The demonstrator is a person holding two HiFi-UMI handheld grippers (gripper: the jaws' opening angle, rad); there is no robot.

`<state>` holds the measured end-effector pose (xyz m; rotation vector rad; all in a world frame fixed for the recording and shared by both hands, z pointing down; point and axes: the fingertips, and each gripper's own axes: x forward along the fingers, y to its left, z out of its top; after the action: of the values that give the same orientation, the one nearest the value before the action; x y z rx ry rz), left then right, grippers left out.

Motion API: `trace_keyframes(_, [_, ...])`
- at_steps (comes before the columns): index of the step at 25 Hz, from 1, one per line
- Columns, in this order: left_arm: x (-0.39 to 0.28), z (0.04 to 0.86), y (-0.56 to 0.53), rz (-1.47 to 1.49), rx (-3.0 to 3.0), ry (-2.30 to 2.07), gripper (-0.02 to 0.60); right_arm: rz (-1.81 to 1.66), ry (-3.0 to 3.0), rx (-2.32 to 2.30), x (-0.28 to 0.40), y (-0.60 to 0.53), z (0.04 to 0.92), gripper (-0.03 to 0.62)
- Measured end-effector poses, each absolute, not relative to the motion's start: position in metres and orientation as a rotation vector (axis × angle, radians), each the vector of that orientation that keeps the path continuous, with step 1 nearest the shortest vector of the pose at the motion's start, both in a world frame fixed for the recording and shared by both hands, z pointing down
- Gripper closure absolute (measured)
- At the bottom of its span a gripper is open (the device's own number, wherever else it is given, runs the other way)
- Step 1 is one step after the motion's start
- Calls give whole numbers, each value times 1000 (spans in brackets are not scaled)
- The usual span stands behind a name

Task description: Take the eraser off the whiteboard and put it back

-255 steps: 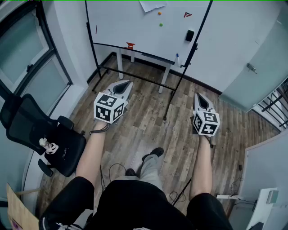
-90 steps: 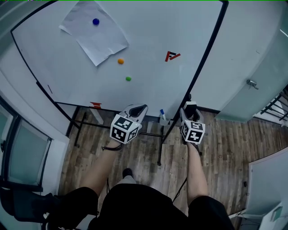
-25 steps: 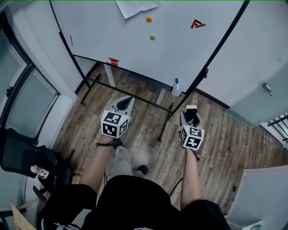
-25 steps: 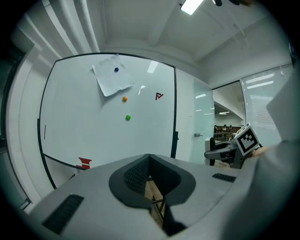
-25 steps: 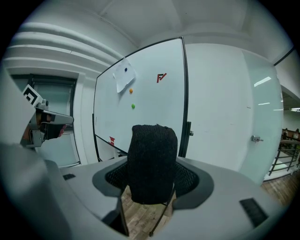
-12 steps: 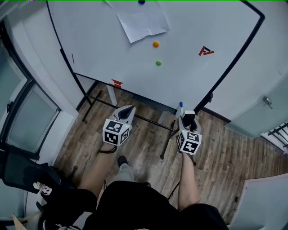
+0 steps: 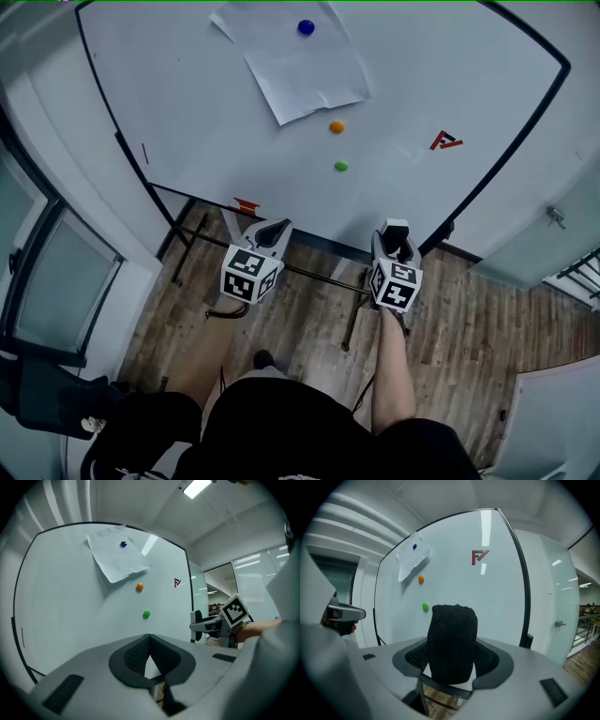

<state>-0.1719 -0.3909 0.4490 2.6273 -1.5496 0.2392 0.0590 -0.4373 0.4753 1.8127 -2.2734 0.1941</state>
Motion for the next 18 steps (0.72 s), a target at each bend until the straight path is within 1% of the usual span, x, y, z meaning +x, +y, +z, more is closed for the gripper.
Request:
trace_keyframes(9, [-180, 405, -438, 206, 2762, -1452, 569, 142, -2214, 1950, 28, -478, 416, 322])
trace_keyframes(18, [-172, 401, -462, 188, 2798, -1392, 569, 110, -2193, 2002, 16, -514, 393, 322])
